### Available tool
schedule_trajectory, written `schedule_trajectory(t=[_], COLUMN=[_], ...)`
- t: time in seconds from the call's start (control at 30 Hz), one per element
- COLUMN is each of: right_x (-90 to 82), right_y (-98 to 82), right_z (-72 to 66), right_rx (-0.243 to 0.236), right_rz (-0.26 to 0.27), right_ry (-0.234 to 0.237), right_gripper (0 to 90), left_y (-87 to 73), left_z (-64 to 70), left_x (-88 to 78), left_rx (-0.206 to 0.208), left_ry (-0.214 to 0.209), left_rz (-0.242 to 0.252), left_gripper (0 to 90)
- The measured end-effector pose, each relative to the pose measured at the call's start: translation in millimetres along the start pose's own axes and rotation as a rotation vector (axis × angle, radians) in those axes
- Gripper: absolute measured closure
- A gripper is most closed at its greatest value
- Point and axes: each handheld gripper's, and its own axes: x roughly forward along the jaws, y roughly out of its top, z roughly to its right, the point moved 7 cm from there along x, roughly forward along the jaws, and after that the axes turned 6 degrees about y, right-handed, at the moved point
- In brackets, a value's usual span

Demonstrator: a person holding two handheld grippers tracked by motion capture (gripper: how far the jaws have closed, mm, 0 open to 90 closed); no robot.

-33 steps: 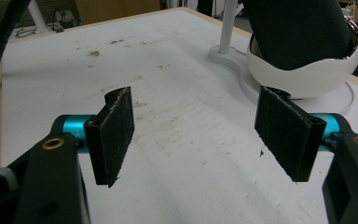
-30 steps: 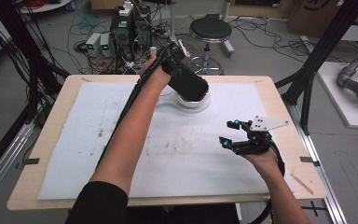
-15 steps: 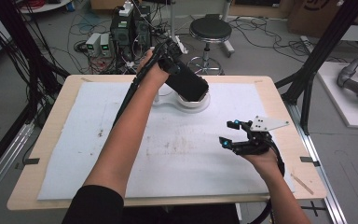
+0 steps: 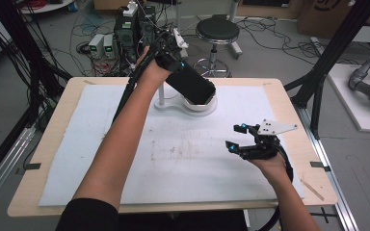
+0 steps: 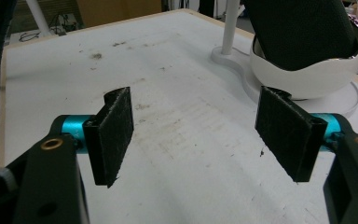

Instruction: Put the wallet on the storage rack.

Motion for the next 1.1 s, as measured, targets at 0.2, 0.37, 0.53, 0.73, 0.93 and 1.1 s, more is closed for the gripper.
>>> schedule_trajectory(t=[0.2, 0.37, 0.53, 0.73, 0.93, 1.1], right_x=[-0.8, -0.5, -0.8, -2.3, -6.1, -5.7], right_y=[0.9, 0.3, -0.5, -2.7, -4.0, -4.9], right_z=[-0.1, 2.1, 2.3, 4.5, 10.1, 14.8], right_rx=[0.001, 0.008, 0.009, 0.024, 0.04, 0.052], right_rz=[0.007, 0.005, 0.001, 0.001, 0.01, 0.009], right_ry=[-0.004, -0.011, -0.017, -0.033, -0.06, -0.076], right_gripper=[28.0, 27.3, 27.2, 26.4, 24.7, 23.0], left_y=[-3.3, -15.9, -45.1, -78.6, -116.9, -147.6], left_z=[4.1, 14.2, 20.8, 30.8, 37.1, 42.6], left_x=[-23.4, -47.3, -65.1, -87.0, -110.2, -132.6], left_rx=[-0.05, -0.086, -0.165, -0.23, -0.314, -0.37], left_ry=[-0.056, -0.149, -0.248, -0.293, -0.329, -0.362], left_rz=[0.058, 0.113, 0.121, 0.158, 0.2, 0.233], left_gripper=[35.7, 32.7, 29.5, 28.9, 24.6, 20.9])
